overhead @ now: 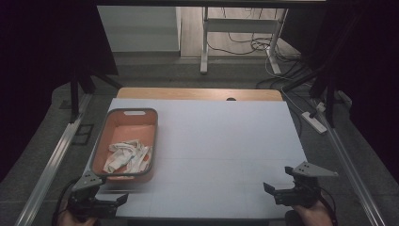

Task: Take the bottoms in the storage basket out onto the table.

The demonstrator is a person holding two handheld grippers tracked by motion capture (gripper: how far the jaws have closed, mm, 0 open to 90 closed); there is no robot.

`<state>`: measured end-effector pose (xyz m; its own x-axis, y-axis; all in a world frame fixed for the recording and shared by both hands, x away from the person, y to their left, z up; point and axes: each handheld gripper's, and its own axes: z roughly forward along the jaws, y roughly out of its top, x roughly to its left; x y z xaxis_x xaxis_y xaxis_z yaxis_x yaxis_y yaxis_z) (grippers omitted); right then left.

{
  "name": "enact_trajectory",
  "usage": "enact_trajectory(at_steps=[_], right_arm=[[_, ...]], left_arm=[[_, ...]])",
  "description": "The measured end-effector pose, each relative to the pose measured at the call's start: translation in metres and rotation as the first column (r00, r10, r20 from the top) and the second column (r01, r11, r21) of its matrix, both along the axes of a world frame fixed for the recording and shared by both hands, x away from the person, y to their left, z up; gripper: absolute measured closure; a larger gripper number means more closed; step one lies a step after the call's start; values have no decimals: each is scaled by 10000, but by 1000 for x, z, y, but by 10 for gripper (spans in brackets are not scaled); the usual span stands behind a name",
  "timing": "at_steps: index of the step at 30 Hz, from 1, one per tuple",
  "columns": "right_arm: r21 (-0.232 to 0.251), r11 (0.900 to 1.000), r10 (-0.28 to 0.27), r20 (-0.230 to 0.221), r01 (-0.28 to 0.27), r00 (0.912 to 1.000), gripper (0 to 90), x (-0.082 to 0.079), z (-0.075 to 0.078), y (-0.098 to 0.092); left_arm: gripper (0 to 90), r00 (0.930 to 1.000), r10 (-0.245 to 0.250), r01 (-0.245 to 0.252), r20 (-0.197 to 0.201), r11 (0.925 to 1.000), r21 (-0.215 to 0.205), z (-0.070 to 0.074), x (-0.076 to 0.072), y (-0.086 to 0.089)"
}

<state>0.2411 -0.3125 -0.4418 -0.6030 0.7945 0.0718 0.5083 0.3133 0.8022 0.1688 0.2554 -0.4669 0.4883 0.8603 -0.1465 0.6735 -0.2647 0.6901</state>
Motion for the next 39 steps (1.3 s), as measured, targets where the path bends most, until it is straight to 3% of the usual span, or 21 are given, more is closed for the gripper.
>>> enact_trajectory(at_steps=[6,11,15,21,30,37,39], right_arm=[[239,9997,22,-213,-17,9998,0,2,-1,-2],[-90,9997,216,-208,-218,9996,0,2,-1,2],[-374,9987,338,-199,-345,9992,0,1,-1,5],[-262,9992,310,-291,-317,9991,0,2,-1,3],[-531,9973,488,-441,-511,9978,0,3,-2,7],[-607,9967,513,-491,-542,9975,0,4,-3,8],[-666,9962,529,-497,-562,9974,0,4,-3,8]], left_arm=[[11,10000,1,-4,-67,9989,-473,0,1,5],[8,9998,-9,-5,-191,9974,-718,0,2,8],[3,10000,-65,60,-61,9976,-692,1,1,7],[3,9994,-44,65,348,9981,-616,8,0,9],[3,9993,-146,163,333,9986,-511,5,4,9],[3,9977,-555,585,390,9951,-797,10,9,9],[6,9971,-661,685,376,9953,-681,11,11,7]])
